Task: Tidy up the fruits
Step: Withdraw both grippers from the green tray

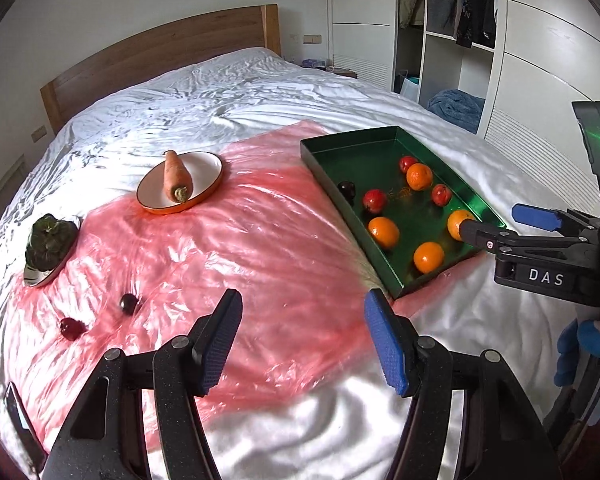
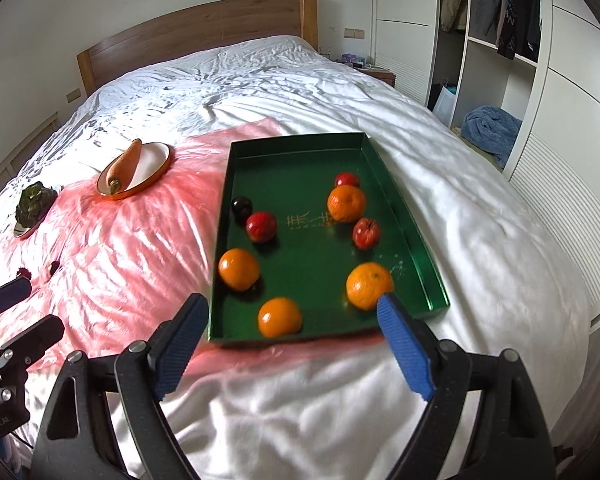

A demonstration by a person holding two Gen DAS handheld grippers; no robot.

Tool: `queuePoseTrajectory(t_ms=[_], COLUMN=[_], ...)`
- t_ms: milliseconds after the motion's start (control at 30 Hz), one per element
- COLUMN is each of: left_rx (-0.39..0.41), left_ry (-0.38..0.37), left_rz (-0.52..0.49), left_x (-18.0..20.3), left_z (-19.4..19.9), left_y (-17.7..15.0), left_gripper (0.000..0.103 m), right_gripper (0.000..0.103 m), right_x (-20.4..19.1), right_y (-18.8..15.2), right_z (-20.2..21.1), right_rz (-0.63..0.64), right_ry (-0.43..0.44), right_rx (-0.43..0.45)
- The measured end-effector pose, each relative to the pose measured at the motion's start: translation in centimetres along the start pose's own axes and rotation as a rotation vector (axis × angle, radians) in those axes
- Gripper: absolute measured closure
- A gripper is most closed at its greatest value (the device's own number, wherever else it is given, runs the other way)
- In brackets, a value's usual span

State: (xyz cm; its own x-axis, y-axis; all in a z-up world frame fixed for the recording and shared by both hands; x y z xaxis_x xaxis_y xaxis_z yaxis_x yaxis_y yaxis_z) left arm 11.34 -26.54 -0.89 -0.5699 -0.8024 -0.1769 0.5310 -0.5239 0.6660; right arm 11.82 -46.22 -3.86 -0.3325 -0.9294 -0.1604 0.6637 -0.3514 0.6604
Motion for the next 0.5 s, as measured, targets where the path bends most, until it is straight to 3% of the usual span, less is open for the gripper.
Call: queuePoseTrajectory(t_ms=[500], left_rx=[-0.001], left_ry=[0.025], left_rz=[0.047], left_x=[-2.2], left_z=[3.3], left_y=[-5.2], left_gripper=[0.044], right_gripper=[0.0], right_x=[-1.6], right_y=[-5.1], right_z=[3.7], right_rz=[-0.043], right_ry=[0.004], right_rx=[0.002])
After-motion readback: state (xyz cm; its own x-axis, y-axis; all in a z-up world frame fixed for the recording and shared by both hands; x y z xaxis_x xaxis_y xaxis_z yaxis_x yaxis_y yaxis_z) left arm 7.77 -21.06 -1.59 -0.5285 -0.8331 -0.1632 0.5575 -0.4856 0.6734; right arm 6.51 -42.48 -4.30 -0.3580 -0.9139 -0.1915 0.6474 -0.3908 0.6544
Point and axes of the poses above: each gripper's, at about its wrist camera, not at the fingertips, and z roughly against the way its jaws point, x to its right, y to its top, the point moved 7 cm from there along -z, roughly the way its jaws point, and after that the axes turned 11 degrees about -z, right-handed, at the moved point
